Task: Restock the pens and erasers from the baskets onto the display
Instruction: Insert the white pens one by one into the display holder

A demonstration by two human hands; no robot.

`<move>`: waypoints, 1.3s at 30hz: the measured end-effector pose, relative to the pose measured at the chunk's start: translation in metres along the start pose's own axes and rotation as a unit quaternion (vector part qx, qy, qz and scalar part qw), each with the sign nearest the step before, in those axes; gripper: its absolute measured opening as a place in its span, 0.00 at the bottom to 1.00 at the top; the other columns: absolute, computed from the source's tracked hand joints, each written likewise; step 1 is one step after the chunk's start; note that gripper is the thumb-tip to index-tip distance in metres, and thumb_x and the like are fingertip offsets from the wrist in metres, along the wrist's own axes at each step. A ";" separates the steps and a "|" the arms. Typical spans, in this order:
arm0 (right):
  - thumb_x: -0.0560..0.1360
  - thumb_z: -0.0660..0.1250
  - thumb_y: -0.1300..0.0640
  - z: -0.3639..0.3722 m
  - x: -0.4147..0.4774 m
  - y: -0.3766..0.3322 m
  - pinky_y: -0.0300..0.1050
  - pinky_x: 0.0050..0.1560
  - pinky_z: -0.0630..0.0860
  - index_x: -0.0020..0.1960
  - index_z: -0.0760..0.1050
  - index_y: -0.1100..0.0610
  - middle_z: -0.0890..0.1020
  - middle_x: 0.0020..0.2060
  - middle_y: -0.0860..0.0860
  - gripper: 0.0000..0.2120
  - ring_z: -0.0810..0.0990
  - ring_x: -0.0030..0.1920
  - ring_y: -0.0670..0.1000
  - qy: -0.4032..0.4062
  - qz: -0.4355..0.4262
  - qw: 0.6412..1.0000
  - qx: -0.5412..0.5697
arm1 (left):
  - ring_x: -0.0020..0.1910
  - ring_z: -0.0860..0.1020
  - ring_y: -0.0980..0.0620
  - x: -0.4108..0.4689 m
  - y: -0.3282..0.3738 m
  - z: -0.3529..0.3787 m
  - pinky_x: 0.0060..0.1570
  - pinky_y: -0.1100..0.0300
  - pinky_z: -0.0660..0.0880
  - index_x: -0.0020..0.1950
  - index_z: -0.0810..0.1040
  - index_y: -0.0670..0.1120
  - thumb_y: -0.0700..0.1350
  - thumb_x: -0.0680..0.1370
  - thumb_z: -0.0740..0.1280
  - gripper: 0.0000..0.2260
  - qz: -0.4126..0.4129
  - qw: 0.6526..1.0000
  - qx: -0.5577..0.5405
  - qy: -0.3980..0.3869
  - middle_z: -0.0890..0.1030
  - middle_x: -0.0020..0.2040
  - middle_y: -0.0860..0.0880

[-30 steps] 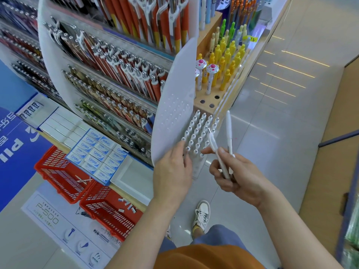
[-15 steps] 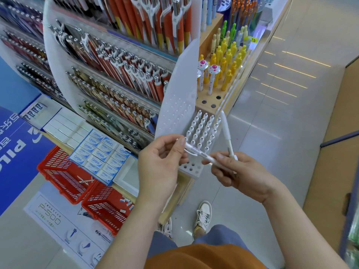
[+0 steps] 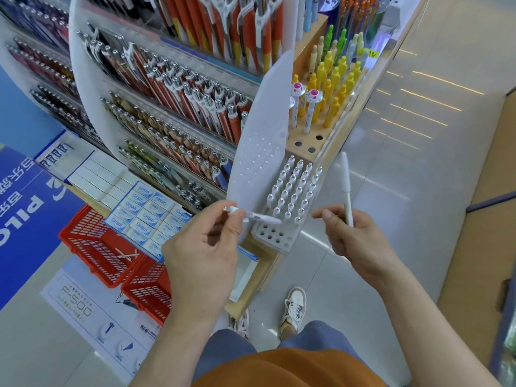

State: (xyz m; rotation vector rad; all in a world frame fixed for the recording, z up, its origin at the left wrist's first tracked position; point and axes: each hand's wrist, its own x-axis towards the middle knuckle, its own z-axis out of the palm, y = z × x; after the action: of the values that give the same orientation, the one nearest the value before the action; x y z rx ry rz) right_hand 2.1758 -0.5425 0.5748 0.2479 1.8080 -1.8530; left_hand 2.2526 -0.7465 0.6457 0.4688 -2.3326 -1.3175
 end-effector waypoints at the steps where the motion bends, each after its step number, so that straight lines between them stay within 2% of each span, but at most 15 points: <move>1: 0.76 0.67 0.55 0.000 0.000 -0.001 0.37 0.25 0.57 0.45 0.78 0.59 0.63 0.26 0.48 0.07 0.58 0.27 0.48 0.014 0.006 1.000 0.010 | 0.34 0.81 0.51 0.000 -0.004 0.001 0.35 0.51 0.80 0.50 0.81 0.57 0.48 0.76 0.69 0.04 0.034 0.999 0.041 0.002 0.81 0.36 0.53; 3: 0.70 0.68 0.47 0.001 -0.002 -0.003 0.37 0.24 0.55 0.45 0.74 0.58 0.60 0.25 0.47 0.14 0.55 0.26 0.47 0.026 0.015 0.999 0.028 | 0.31 0.78 0.50 0.001 -0.011 0.007 0.30 0.50 0.77 0.50 0.82 0.50 0.49 0.76 0.67 0.06 0.072 0.991 0.109 -0.001 0.80 0.34 0.51; 4: 0.71 0.66 0.44 0.003 -0.003 -0.004 0.37 0.24 0.53 0.44 0.73 0.57 0.59 0.25 0.47 0.15 0.54 0.26 0.47 0.028 0.016 0.999 0.035 | 0.31 0.77 0.50 0.001 -0.014 0.012 0.30 0.51 0.77 0.50 0.82 0.47 0.49 0.76 0.67 0.08 0.074 0.990 0.116 -0.004 0.80 0.34 0.51; 8: 0.79 0.53 0.39 0.004 -0.004 -0.002 0.40 0.25 0.48 0.45 0.69 0.53 0.56 0.26 0.49 0.18 0.50 0.27 0.49 0.019 0.050 0.996 0.067 | 0.30 0.73 0.55 0.003 -0.023 0.030 0.29 0.59 0.72 0.47 0.82 0.43 0.47 0.76 0.68 0.09 0.100 0.984 0.146 -0.012 0.79 0.33 0.50; 12: 0.82 0.52 0.49 0.003 -0.003 -0.001 0.39 0.24 0.49 0.44 0.70 0.51 0.58 0.28 0.49 0.13 0.52 0.25 0.47 0.014 0.051 0.992 0.118 | 0.29 0.74 0.54 0.002 -0.034 0.042 0.29 0.68 0.66 0.48 0.82 0.41 0.48 0.77 0.65 0.11 0.133 0.968 0.207 -0.036 0.79 0.33 0.50; 19: 0.78 0.50 0.61 -0.002 0.002 -0.001 0.41 0.25 0.48 0.47 0.77 0.58 0.62 0.28 0.50 0.15 0.53 0.24 0.47 0.004 0.050 0.988 0.143 | 0.28 0.70 0.54 0.003 -0.049 0.058 0.29 0.64 0.63 0.44 0.81 0.44 0.45 0.77 0.67 0.06 0.086 0.966 0.236 -0.057 0.76 0.30 0.51; 22: 0.77 0.52 0.62 -0.005 0.004 0.000 0.41 0.25 0.49 0.49 0.79 0.59 0.63 0.28 0.50 0.16 0.54 0.24 0.47 -0.004 0.057 0.989 0.133 | 0.29 0.69 0.55 0.005 -0.048 0.059 0.29 0.65 0.62 0.44 0.81 0.44 0.44 0.77 0.68 0.05 0.080 0.969 0.228 -0.054 0.75 0.31 0.52; 26: 0.78 0.53 0.61 -0.006 0.005 0.000 0.42 0.26 0.50 0.52 0.80 0.61 0.64 0.28 0.50 0.17 0.55 0.25 0.47 -0.012 0.063 0.989 0.135 | 0.31 0.68 0.58 0.003 -0.049 0.059 0.31 0.72 0.59 0.48 0.82 0.42 0.45 0.77 0.68 0.07 0.073 0.971 0.223 -0.048 0.76 0.33 0.53; 30: 0.79 0.52 0.61 -0.005 0.006 0.002 0.41 0.26 0.51 0.52 0.81 0.60 0.64 0.28 0.50 0.18 0.56 0.25 0.47 -0.018 0.065 0.987 0.144 | 0.31 0.71 0.56 0.002 -0.052 0.060 0.30 0.65 0.66 0.49 0.82 0.42 0.44 0.77 0.68 0.06 0.086 0.970 0.222 -0.044 0.78 0.33 0.50; 34: 0.79 0.53 0.62 -0.005 0.006 0.003 0.41 0.27 0.51 0.52 0.82 0.59 0.64 0.29 0.51 0.17 0.56 0.25 0.47 -0.023 0.065 0.987 0.145 | 0.31 0.74 0.53 0.001 -0.057 0.065 0.31 0.65 0.67 0.48 0.82 0.42 0.44 0.77 0.68 0.06 0.083 0.966 0.237 -0.055 0.79 0.33 0.49; 39: 0.80 0.57 0.61 -0.004 0.004 0.005 0.40 0.28 0.54 0.55 0.82 0.59 0.65 0.30 0.51 0.14 0.58 0.27 0.47 -0.038 0.058 0.987 0.143 | 0.29 0.74 0.48 0.001 -0.061 0.076 0.25 0.58 0.71 0.43 0.79 0.43 0.43 0.77 0.67 0.05 0.087 0.959 0.261 -0.068 0.77 0.31 0.49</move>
State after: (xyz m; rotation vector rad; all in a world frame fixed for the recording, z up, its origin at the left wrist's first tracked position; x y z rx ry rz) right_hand 2.1735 -0.5392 0.5680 0.3725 1.4429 -2.0052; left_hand 2.2179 -0.7224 0.5576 0.3208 -2.7635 -0.6598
